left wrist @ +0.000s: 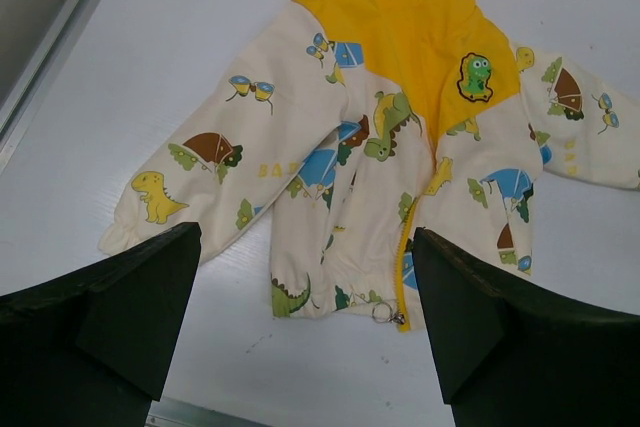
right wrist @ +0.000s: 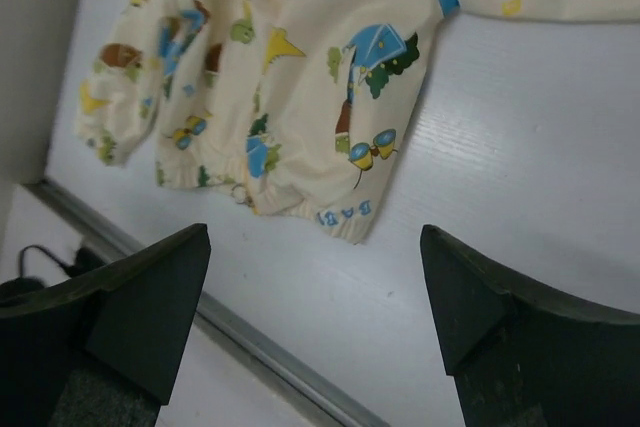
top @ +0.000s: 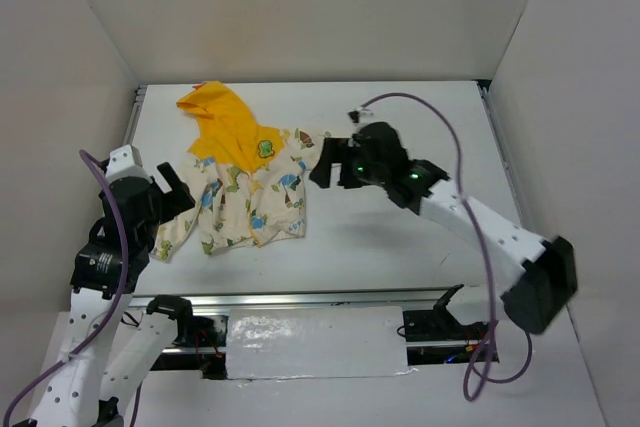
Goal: Zip up the jacket
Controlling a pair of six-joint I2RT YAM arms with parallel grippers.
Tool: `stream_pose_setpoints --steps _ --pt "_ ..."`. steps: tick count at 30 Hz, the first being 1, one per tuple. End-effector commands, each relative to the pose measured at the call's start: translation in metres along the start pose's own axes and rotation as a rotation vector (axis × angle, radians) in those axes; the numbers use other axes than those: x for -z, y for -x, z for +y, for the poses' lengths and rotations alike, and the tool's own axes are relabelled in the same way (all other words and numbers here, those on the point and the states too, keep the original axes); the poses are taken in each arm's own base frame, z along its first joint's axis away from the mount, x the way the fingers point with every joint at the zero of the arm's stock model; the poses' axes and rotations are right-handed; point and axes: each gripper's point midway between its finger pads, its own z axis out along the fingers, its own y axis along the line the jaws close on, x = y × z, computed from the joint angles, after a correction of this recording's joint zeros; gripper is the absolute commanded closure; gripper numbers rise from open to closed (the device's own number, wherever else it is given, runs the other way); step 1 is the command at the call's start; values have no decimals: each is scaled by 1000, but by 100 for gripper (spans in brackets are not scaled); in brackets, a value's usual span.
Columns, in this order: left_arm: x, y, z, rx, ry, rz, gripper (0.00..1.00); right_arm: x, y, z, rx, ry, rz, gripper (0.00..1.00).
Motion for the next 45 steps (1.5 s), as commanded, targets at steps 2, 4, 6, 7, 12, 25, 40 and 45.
stream_pose_setpoints --steps 2,4,6,7,12,25,40,45 --pt "-3 7 0 19 10 -25 1 -71 -21 17 34 -139 34 9" --pt "-4 6 0 17 15 -16 1 -107 -42 30 93 -211 71 12" --pt "-5 7 -1 16 12 -16 1 -138 -56 32 150 -309 91 13" --pt "-5 6 -1 17 10 -16 1 -147 -68 42 179 -319 105 15" --pt "-3 7 -1 19 -2 -23 1 -191 -91 52 227 -358 157 23" --pt "1 8 -4 18 -25 -31 0 -232 -147 38 233 -324 278 47" --pt "0 7 -6 13 -39 -25 1 -234 -145 57 156 -250 259 48" --pt "0 7 -8 11 -45 -24 1 -234 -138 59 143 -251 228 77"
